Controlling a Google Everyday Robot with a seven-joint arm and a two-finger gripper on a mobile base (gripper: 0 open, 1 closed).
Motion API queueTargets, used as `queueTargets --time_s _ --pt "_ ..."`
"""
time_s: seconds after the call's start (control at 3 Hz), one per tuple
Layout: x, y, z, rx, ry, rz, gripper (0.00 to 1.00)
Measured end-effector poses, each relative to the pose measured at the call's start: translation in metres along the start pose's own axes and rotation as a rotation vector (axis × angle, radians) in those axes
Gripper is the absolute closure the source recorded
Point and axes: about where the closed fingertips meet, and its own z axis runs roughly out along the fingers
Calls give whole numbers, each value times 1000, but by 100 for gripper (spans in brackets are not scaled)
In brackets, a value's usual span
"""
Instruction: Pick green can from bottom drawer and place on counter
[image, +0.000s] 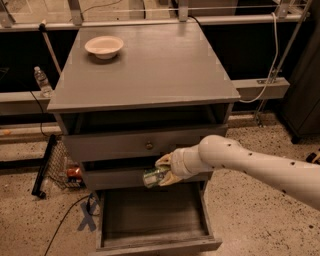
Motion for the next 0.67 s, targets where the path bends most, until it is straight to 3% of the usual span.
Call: queueTargets --time_s 0.33,0.67 --pt "-11 -27 -41 62 37 -46 100" --pt "-20 -39 -74 119 73 -78 100"
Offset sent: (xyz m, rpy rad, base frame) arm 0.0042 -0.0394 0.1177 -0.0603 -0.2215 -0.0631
